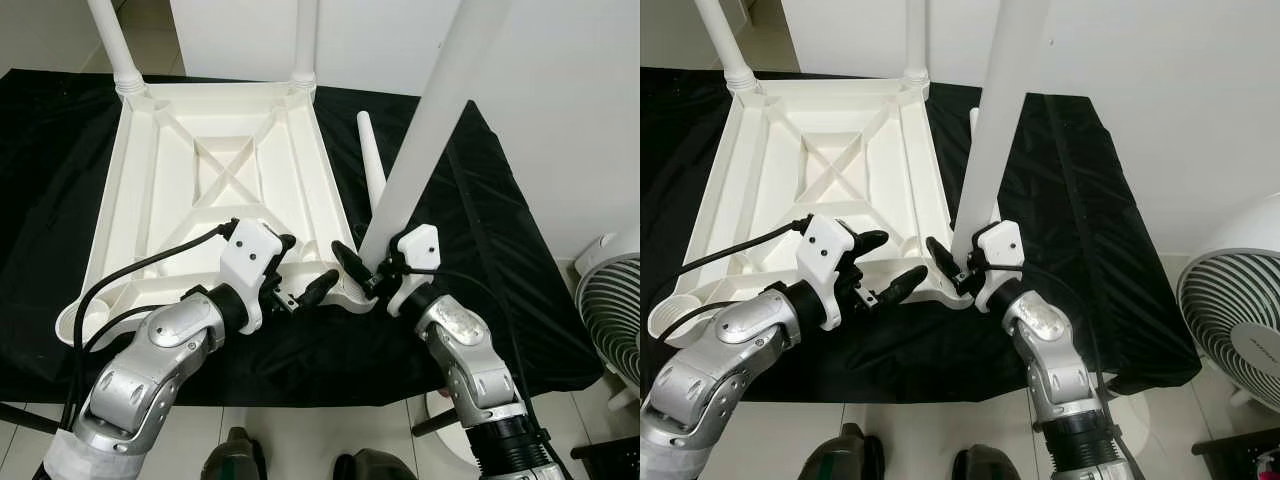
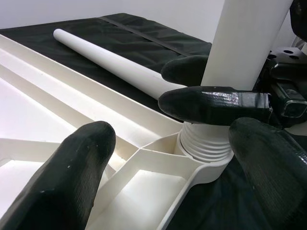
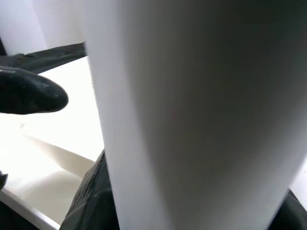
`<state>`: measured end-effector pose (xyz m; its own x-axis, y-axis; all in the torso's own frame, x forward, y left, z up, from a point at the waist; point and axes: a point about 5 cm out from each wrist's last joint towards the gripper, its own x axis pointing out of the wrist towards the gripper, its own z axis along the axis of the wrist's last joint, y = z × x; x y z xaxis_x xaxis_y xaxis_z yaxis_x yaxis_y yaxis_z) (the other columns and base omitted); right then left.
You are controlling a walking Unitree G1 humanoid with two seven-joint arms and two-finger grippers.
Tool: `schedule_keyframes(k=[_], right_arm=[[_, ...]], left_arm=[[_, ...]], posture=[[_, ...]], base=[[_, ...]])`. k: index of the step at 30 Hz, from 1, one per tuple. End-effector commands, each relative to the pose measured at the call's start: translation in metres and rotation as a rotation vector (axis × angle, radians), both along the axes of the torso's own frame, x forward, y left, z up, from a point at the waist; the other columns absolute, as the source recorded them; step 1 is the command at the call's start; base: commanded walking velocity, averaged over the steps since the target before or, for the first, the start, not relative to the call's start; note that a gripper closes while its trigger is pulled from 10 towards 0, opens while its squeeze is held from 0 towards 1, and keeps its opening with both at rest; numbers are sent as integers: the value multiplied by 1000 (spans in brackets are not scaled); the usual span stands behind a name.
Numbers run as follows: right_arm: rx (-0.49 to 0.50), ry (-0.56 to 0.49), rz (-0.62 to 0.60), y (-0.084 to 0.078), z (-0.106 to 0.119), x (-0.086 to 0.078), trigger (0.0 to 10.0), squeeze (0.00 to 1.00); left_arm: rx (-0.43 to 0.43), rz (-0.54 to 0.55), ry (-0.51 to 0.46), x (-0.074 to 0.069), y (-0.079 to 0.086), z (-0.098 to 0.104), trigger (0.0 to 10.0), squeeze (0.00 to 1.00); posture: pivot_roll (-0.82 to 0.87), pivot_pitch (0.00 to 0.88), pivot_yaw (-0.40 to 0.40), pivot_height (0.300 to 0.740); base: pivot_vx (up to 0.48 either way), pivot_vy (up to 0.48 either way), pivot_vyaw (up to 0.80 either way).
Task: Building children table
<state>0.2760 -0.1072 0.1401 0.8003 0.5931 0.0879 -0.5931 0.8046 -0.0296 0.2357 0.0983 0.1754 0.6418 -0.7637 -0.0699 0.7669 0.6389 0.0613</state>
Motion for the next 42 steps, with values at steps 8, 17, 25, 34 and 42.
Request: schedule_keyframes(k=[8,17,25,34,42], right_arm=[[91,185,-165,-16,-21,8,10000,0],[55,132,-187,-8,-18,3,10000,0],[60,81,-332,-1,-12,6,10000,0],[49,78,-513,4,-13,19,10000,0],[35,65,-635,6,-12,32,10000,0]], left_arm=[[-14,-42,-16,-3,-3,8,10000,0],[-14,-44,-16,-2,-3,9,10000,0],[-21,-47,-18,-3,-5,10,10000,0],[-30,-52,-20,-4,-7,11,10000,0],[-34,-54,-21,-5,-8,12,10000,0]], posture=[[8,85,-32,740],[2,87,-32,740],[4,83,-36,740],[12,82,-38,740],[17,81,-42,740]], base=[[0,0,0],[0,0,0],[0,0,0],[0,0,0],[0,0,0]])
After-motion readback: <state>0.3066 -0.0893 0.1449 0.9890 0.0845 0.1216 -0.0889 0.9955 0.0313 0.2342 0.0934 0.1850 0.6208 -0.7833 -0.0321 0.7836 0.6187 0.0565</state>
